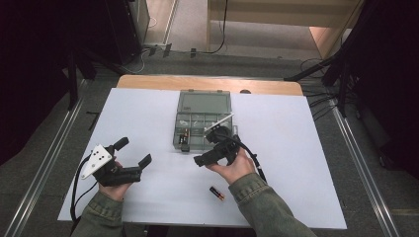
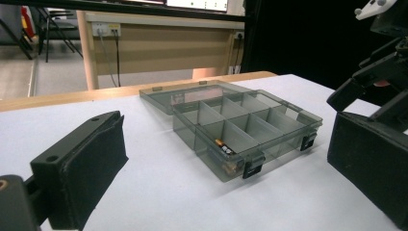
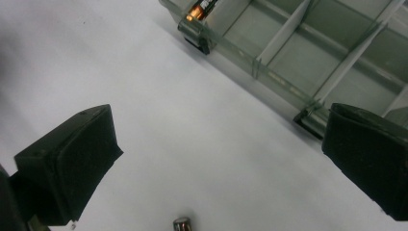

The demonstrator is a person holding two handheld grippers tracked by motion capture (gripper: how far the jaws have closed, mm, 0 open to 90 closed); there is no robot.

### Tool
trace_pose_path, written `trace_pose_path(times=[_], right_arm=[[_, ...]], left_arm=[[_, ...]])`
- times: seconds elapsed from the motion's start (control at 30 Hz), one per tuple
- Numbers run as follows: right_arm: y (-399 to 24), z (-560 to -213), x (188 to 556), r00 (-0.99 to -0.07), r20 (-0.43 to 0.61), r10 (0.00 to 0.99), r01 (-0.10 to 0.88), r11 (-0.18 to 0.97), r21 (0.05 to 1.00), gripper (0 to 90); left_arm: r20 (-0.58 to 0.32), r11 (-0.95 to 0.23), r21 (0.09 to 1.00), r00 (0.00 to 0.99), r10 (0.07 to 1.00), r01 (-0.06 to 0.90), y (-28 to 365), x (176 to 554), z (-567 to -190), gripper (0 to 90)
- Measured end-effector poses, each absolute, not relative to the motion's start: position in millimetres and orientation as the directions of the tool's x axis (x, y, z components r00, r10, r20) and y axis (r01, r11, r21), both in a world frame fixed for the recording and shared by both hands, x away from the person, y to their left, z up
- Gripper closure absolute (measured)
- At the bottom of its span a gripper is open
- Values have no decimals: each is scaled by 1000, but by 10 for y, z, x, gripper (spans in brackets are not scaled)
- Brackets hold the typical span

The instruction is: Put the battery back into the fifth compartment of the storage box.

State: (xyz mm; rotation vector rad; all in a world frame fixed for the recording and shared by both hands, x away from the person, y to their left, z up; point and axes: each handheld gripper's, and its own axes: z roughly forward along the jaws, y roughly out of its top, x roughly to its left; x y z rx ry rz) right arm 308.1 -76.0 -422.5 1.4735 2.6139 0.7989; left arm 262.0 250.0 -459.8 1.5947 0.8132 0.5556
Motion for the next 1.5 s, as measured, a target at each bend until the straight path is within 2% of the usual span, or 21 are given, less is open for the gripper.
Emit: trace_pose_path(times=[0.77, 0.87, 1.3, 1.5], right_arm=[[-861, -4434, 2712, -613, 202, 764, 755, 492, 433, 24], [-864, -4471, 2675, -634, 203, 746, 747, 523, 410, 61], [-757, -4565, 2571, -688, 159, 708, 718, 634, 287, 70], [-751, -4627, 2561, -706, 137, 695, 704, 666, 248, 136]], left_arm=[[-78, -70, 977, 643, 762, 202, 2488, 2617, -4610, 0], [-79, -70, 977, 643, 762, 203, 2486, 2616, -4610, 0], [-83, -66, 977, 645, 759, 204, 2490, 2617, -4606, 0], [-85, -67, 977, 649, 756, 205, 2488, 2619, -4610, 0]])
